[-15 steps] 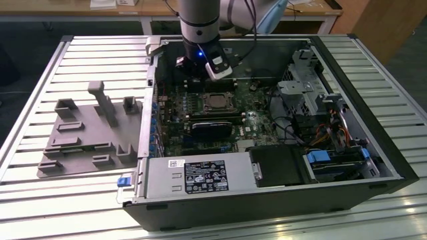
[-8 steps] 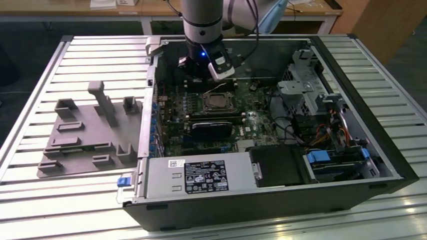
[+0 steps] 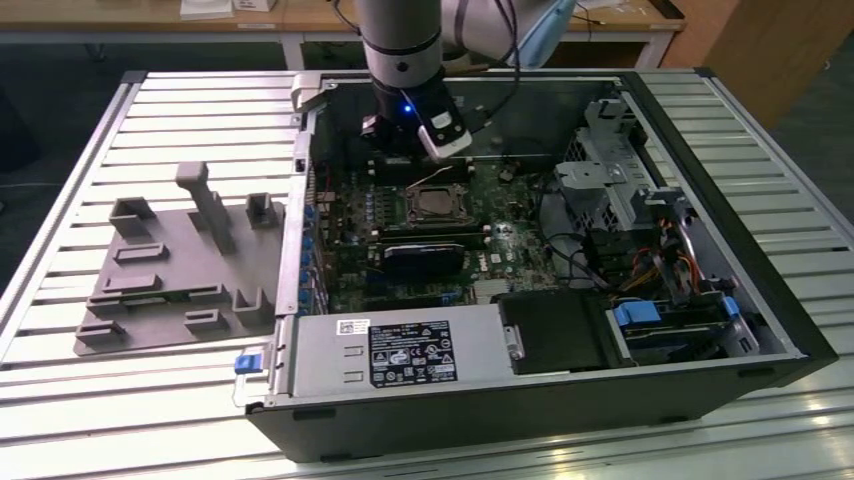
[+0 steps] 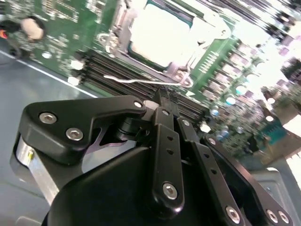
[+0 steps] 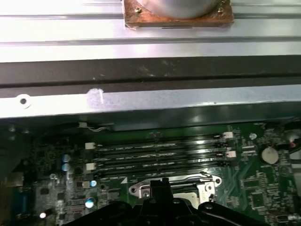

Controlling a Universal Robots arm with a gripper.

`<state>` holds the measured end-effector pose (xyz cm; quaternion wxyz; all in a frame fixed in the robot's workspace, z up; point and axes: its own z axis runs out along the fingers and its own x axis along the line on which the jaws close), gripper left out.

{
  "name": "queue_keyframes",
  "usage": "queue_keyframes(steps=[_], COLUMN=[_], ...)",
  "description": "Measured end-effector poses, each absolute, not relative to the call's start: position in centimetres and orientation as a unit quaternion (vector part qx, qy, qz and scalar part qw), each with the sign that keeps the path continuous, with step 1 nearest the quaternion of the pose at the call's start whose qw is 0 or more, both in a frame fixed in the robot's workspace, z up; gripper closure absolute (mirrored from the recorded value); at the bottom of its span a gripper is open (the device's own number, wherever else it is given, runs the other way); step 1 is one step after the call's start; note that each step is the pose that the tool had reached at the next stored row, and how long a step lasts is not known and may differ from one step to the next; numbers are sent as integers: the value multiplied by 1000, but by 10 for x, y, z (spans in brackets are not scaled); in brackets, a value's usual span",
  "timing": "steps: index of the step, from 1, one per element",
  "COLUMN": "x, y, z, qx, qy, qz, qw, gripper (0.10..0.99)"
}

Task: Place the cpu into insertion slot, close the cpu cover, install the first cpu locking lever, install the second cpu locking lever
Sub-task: 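Install the first cpu locking lever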

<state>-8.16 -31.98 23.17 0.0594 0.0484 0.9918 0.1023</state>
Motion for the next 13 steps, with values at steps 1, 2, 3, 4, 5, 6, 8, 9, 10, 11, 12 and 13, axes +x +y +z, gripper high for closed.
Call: queue_keyframes(steps=[1,2,3,4,5,6,8,9,10,11,12,13], x=[-82,-82,-82,-82,-82,-82,-82,-82,-82,-82,-82,-82], y=[-320,-320,-320,-320,-320,-320,-320,-320,-320,-320,-320,-320], z=[231,231,231,230,230,230,229,229,229,228,228,227], qx=[48,48,48,48,48,49,50,50,50,51,51,52], qy=[991,991,991,991,990,990,989,989,988,988,987,987], qz=[103,103,103,103,103,103,104,104,104,104,104,104], qw=[65,69,73,77,81,85,93,97,101,105,108,110], gripper=[984,984,984,984,984,984,984,984,984,984,984,984])
